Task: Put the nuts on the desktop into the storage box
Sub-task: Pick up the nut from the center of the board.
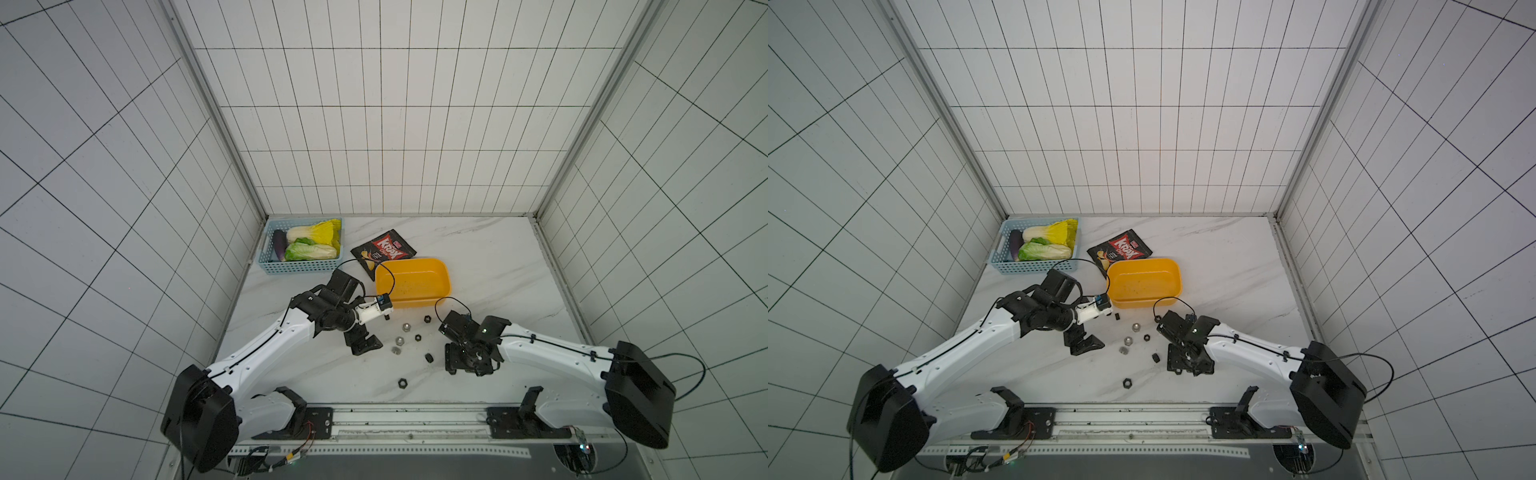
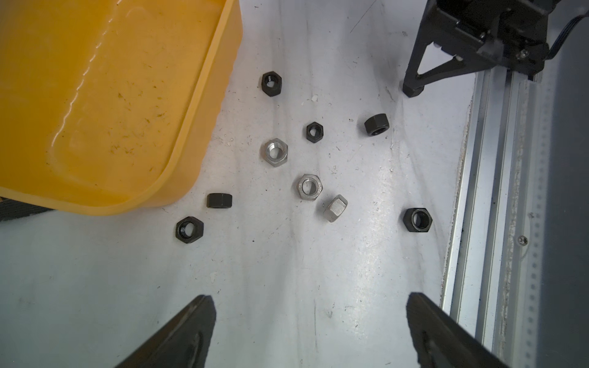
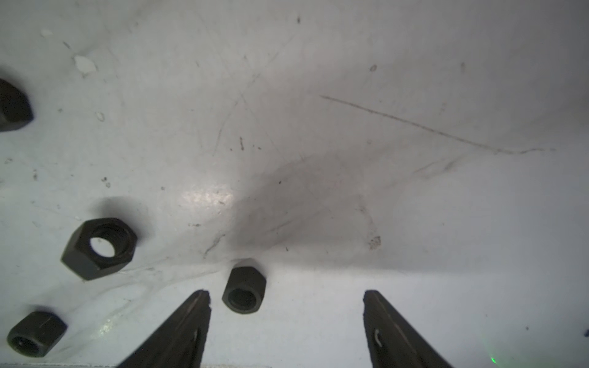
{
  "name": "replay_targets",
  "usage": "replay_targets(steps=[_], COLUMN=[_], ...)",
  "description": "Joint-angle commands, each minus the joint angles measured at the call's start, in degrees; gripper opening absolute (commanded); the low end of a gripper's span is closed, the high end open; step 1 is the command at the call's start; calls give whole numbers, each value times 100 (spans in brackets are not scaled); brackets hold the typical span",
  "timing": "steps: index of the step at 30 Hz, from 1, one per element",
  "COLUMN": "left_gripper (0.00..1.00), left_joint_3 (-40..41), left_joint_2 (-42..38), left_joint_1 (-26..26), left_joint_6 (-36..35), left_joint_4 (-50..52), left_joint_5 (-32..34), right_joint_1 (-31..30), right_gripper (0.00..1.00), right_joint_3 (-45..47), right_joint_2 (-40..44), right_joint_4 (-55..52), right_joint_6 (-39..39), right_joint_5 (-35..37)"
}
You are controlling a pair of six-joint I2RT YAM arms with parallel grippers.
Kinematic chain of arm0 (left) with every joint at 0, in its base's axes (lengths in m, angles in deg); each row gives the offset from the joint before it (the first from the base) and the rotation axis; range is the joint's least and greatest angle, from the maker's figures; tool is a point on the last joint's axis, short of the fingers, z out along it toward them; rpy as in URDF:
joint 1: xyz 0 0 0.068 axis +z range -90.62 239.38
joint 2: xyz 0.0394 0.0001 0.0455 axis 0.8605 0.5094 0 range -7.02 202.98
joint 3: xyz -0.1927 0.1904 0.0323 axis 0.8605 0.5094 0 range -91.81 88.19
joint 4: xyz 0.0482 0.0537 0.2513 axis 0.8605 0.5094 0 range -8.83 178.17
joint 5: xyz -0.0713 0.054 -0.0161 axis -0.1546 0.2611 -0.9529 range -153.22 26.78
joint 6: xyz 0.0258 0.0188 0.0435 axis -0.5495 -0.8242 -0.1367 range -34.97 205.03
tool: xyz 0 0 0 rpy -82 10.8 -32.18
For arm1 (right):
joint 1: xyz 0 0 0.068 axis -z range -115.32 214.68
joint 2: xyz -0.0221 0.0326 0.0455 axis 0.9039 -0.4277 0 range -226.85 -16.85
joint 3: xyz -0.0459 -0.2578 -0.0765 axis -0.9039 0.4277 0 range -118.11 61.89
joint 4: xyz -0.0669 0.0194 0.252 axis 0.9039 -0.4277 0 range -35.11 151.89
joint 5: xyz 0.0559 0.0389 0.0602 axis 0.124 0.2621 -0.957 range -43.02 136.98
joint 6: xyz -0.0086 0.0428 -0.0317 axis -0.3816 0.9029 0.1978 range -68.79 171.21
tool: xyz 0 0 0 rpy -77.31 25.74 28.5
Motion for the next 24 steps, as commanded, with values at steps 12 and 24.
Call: replay_targets(steps=[12,24], left_gripper=[98,97], left_joint_3=[603,659], left_joint_2=[-401,-446], left_joint_1=[541,586], left_joint_6=[178,185], left_joint_4=[-557,-585], left_joint_5=[-355,-355], right_joint_1=[-53,-48], right_gripper=[54,37], right_joint_3=[-435,-298], right_joint_2=[-792,-891], right_joint_4=[231,226], right_joint_6=[-348,-269], right_joint_5=[-371,-441])
